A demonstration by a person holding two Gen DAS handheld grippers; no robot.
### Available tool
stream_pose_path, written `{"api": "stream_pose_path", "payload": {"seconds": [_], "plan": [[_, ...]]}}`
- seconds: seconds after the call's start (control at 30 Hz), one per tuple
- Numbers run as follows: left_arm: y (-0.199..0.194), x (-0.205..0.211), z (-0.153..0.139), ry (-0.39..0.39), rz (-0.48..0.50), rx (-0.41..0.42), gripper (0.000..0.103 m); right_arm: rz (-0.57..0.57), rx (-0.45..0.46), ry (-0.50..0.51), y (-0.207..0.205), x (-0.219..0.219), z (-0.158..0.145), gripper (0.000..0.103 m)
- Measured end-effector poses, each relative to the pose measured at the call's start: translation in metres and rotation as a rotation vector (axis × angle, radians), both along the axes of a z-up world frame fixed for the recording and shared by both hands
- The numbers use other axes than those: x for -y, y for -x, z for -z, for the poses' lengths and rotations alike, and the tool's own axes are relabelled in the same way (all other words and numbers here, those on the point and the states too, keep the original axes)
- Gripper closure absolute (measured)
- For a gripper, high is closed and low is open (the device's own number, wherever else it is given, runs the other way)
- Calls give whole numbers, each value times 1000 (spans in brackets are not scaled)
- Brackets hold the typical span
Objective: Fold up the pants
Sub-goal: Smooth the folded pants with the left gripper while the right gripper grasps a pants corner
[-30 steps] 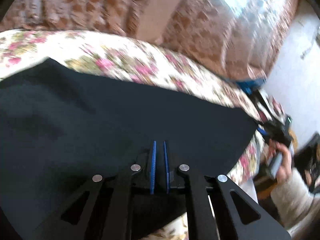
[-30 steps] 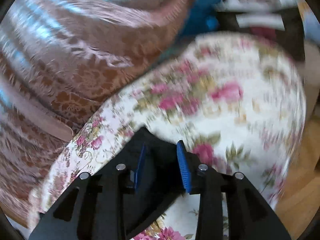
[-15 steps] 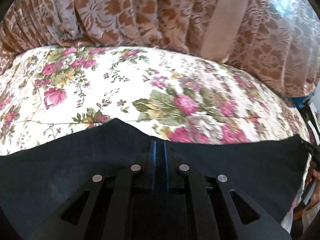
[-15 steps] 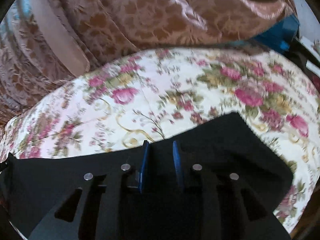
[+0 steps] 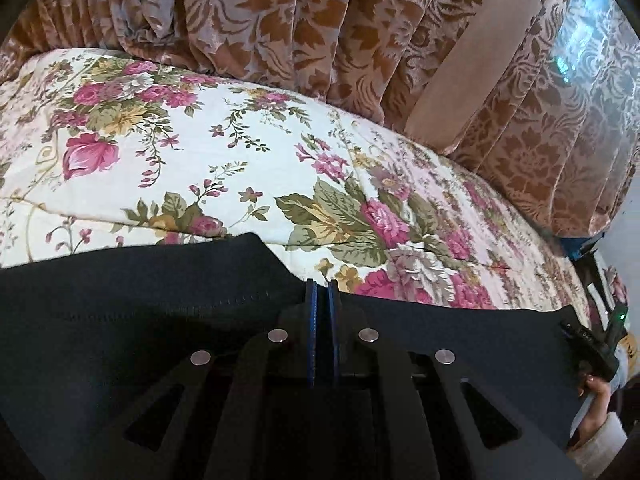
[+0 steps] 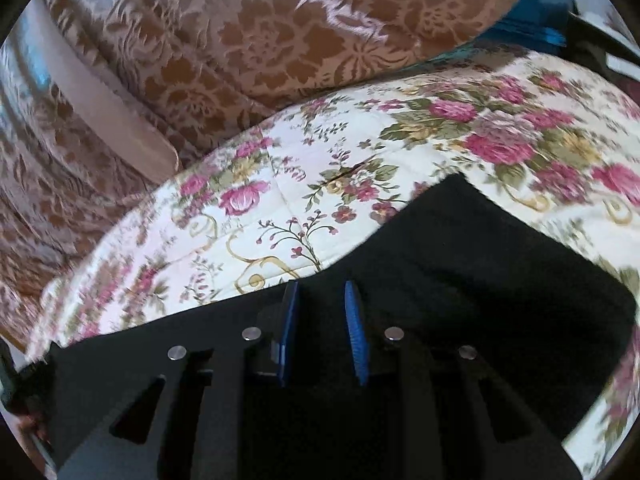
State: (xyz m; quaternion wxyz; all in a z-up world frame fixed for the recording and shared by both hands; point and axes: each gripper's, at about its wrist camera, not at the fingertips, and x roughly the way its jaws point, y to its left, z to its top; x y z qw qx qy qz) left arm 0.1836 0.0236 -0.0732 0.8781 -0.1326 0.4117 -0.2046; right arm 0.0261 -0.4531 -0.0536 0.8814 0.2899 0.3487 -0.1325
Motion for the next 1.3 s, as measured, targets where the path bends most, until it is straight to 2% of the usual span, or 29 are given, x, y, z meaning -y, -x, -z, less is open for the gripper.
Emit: {"api": "stream_pose_path", "payload": {"seconds": [0.13,0.2,0.27,0.3,0.37,0.43,0.57,0.7,0.73,0.77,0.8,0.83,0.9,0.93,1.07,1.13,1.23,1.3], "plan": [[26,-3,-6,-5,16,9,97,8,12,26,27,-6,-10,68],[42,-4,-6,-5,33,12,97,8,-4,60,38,-8,-13,67],[61,1,-4,-53,58,41,97,43,-21,73,53,-3,-16,67],[73,4,-6,-89,77,73,97,62,-17,56,61,2,-17,67],[81,4,-7,-108,74,82,97,97,2,13,74,9,-21,61],[85,-1,-5,-87,63,74,97,134,50,-25,92,13,-30,45],[93,-16,-5,-21,26,67,97,192,61,-63,118,18,-39,37],[97,-31,-10,10,-27,63,97,244,35,-192,129,28,-22,36],[98,-36,-12,13,-44,67,79,253,31,-219,129,31,-16,36],[99,-41,-15,16,-64,76,42,259,28,-241,128,33,-12,36],[102,-48,-19,28,-96,103,26,262,45,-257,128,35,-9,36],[106,-54,-24,38,-124,134,16,259,66,-266,128,37,-8,36],[111,-65,-31,20,-180,181,16,252,86,-273,124,41,-5,38],[110,-70,-32,2,-201,182,16,255,93,-279,123,43,-4,42],[107,-83,-24,-3,-231,133,16,309,124,-331,115,55,8,54],[105,-86,-17,0,-235,107,16,336,137,-335,113,58,9,66],[109,-77,-12,-69,-218,134,14,346,142,-362,109,62,11,79],[109,-67,-12,-138,-191,141,9,345,154,-372,110,63,9,81]]}}
